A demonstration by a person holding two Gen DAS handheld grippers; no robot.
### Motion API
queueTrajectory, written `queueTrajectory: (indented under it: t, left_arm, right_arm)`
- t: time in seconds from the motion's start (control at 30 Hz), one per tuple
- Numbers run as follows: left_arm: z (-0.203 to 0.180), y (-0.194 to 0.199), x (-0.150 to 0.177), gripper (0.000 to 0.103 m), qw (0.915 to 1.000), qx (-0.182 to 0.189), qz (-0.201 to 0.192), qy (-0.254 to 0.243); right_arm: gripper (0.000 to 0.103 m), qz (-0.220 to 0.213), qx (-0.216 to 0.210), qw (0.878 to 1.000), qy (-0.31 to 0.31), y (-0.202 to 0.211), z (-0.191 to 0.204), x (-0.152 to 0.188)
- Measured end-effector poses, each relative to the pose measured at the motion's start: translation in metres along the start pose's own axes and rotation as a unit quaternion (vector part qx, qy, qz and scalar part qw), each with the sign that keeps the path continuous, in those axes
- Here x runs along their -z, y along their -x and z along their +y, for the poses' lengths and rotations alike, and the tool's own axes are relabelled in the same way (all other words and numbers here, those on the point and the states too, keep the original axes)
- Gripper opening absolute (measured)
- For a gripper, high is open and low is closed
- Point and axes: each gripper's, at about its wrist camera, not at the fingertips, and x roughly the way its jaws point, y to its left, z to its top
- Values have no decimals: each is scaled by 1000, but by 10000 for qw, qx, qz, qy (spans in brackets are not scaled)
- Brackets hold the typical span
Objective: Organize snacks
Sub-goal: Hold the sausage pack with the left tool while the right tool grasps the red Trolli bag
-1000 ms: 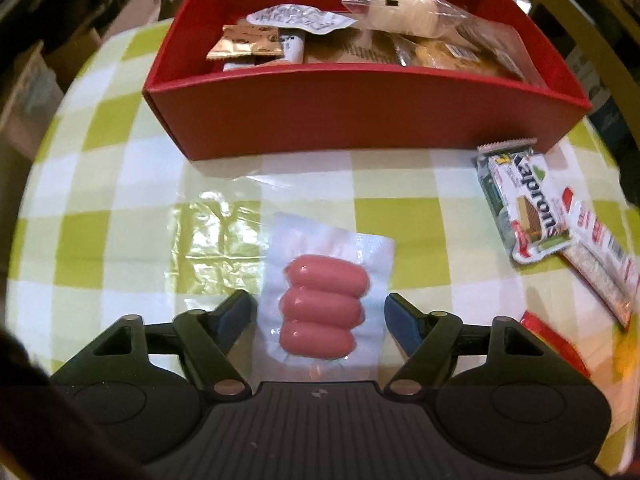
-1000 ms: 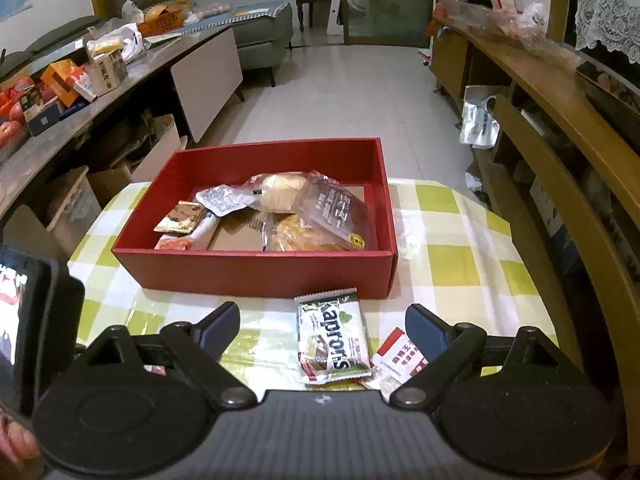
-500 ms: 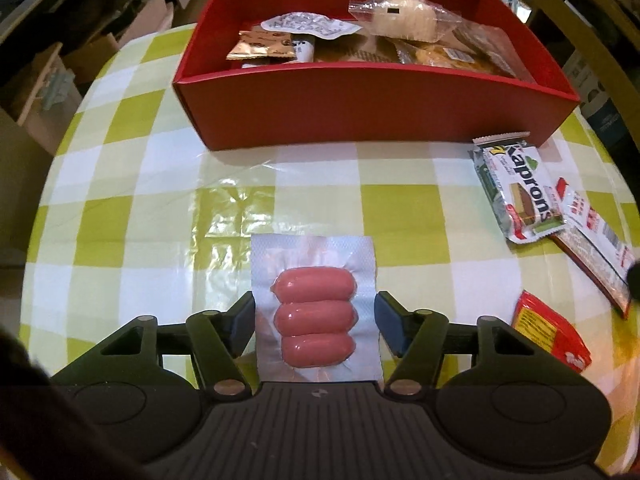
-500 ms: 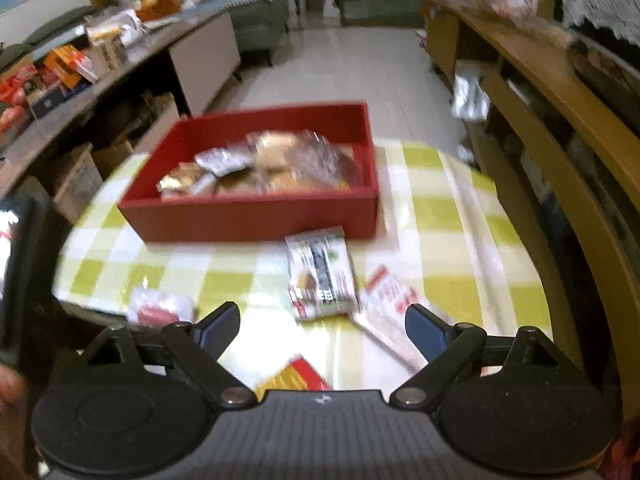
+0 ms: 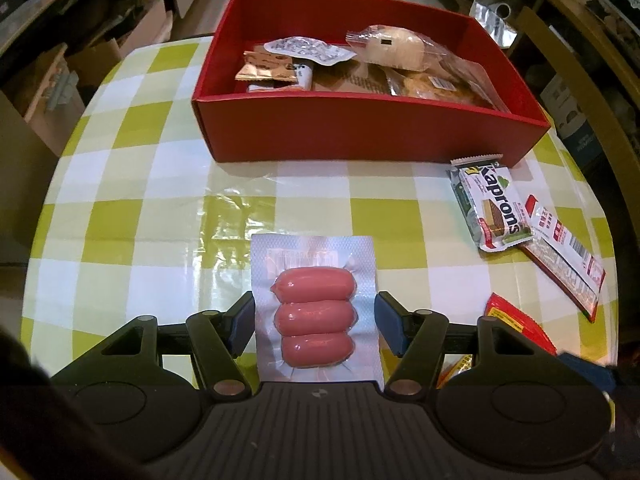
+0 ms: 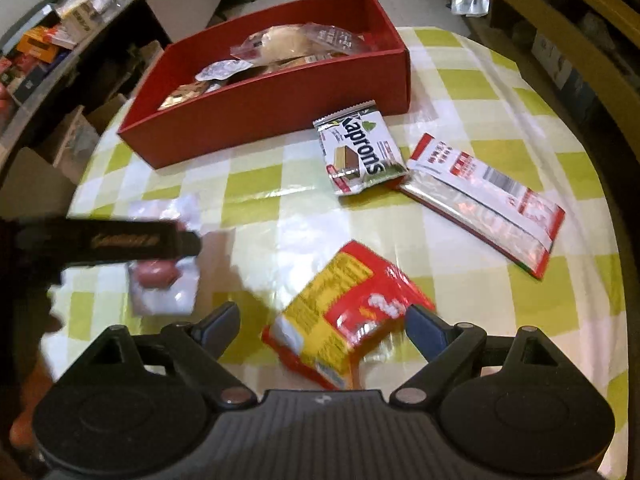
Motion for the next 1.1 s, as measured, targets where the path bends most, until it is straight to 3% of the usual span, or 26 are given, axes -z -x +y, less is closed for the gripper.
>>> queueTrajectory:
  t: [0.2,0.4,0.53,0.67,0.93,1.0,1.07,1.1]
  left_arm:
    - [12,3,-5,70,10000,15,-20,78]
    - [22,2,-4,70,10000,-53,5,62]
    - [22,-5,1,70,9998,-182,101,-60]
    - [21,-9,7,70,9992,-309,120,-216]
    - [21,-25,16,72,9971,-548,294,-438]
    - [21,-25,19,75,9967,-601,217,-496]
    - [20,-25,20,76,9961,-637,197,-578]
    - [20,-25,19,76,9961,-645,206,-569]
  right_arm:
    - [95,-206,361,9973,600,-20,25,-22]
    - [94,-82,843,9866,1397,-27,40,-2]
    - [94,202,953,9884,1161,-41,30,-1]
    - [103,604,854,9923,662,-50,17,-4]
    - [103,452,833,9906,989,-46,16,0]
    - [99,373,793,9900,1104,-42,18,3]
    - [75,259,748,9892,1236,-37,22,4]
    - [70,222,745,9891,1247,-35,22,2]
